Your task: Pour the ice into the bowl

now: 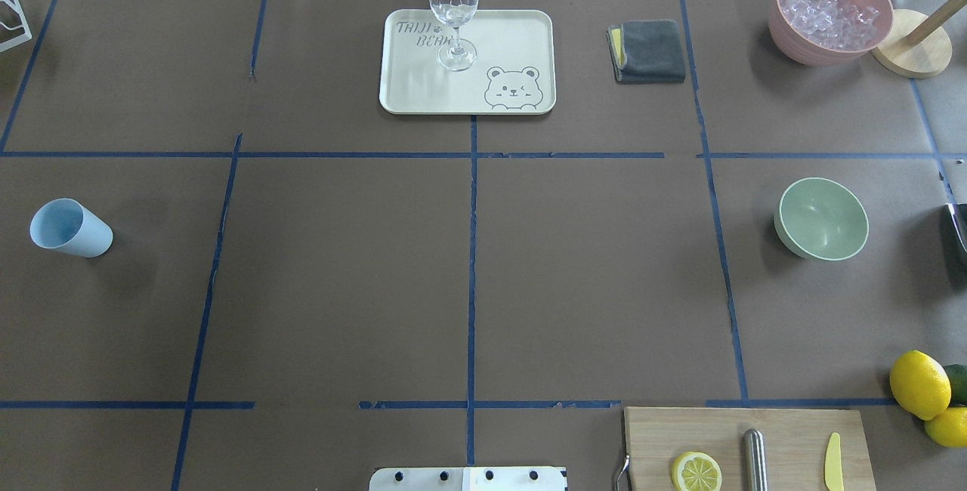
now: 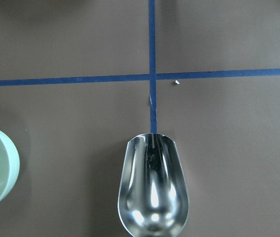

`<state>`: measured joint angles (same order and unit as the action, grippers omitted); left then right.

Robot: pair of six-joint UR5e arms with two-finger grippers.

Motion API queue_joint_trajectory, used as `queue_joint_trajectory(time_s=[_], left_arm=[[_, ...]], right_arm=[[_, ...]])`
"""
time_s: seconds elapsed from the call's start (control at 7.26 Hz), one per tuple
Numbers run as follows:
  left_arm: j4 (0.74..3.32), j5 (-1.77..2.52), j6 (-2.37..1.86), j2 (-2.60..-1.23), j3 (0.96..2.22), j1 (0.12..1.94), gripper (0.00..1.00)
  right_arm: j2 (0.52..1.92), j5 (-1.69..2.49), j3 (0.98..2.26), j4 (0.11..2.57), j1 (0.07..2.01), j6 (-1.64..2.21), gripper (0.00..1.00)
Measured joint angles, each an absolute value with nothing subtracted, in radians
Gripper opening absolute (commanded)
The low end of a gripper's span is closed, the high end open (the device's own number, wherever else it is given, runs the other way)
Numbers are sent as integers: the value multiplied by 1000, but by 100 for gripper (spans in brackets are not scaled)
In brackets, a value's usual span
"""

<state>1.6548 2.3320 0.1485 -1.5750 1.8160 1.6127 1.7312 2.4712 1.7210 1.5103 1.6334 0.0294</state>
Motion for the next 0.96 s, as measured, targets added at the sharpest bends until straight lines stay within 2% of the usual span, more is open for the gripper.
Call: queue_joint_trajectory(time_s=[0.41, 0.96], left_arm=[[1787, 2326, -67, -1532, 1935, 1524, 100], [2477, 2067, -682, -1228, 1965, 1153, 100]], right_arm=[[1731, 2568, 1705, 1432, 1619, 135, 100], [1723, 2533, 1711, 1215, 1508, 453, 100]])
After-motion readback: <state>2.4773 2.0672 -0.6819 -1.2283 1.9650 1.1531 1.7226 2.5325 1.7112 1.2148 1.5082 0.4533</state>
